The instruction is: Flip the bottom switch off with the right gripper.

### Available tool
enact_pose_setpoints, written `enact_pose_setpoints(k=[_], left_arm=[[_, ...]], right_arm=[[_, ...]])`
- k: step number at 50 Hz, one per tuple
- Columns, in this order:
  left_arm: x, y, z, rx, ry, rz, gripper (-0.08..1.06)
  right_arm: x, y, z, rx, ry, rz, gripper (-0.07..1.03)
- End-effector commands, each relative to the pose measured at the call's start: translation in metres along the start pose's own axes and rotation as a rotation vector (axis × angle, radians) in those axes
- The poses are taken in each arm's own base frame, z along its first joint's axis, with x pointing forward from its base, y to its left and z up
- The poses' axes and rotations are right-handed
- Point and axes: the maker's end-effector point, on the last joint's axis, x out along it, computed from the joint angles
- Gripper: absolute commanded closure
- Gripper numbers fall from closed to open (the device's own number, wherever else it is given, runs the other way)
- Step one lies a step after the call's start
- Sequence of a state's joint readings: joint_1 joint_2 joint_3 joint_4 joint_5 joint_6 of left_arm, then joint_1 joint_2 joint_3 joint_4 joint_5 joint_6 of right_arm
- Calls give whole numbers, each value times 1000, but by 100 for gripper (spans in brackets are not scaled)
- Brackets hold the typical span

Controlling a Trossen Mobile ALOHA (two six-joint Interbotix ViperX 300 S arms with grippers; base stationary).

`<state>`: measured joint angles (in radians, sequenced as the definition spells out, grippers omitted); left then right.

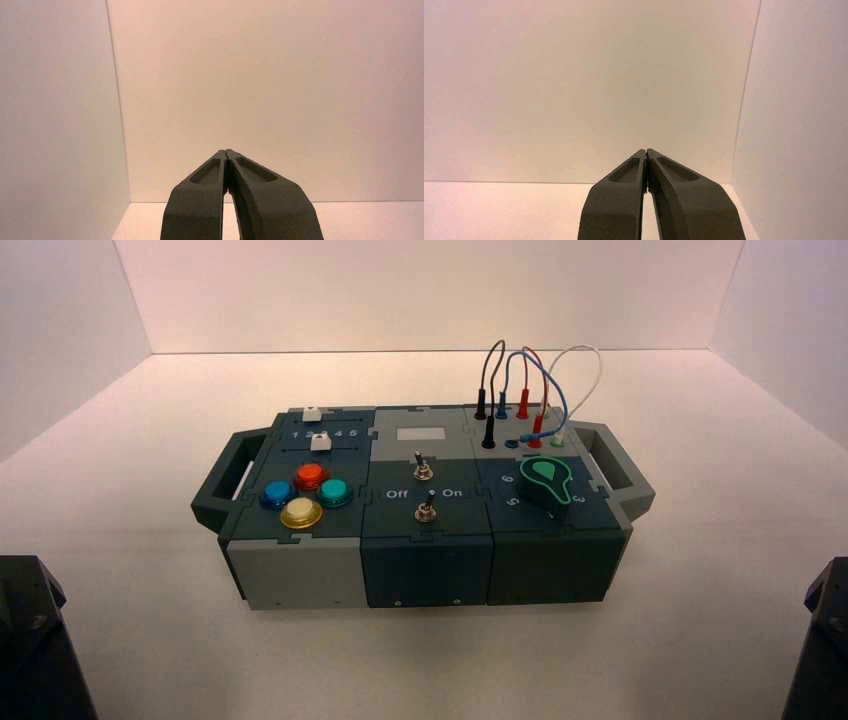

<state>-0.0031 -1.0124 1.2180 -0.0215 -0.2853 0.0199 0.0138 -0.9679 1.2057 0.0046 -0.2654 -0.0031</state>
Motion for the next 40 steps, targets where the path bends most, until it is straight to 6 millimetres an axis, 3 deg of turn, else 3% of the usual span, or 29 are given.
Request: enact_pose_setpoints(k=[1, 25, 31, 40], left_arm=[[2, 0, 7, 7, -15, -2, 101], [3, -1, 4, 7, 5, -2, 101], [4, -2, -3, 7, 49, -8, 101], [4, -23, -25, 26, 243, -96, 101]], right_arm=[[2, 1, 11, 6, -26, 3, 99], [3, 1, 7, 5, -2, 3, 99], [4, 2, 2, 3, 38, 8, 99], [4, 6, -6, 2, 130, 23, 99]])
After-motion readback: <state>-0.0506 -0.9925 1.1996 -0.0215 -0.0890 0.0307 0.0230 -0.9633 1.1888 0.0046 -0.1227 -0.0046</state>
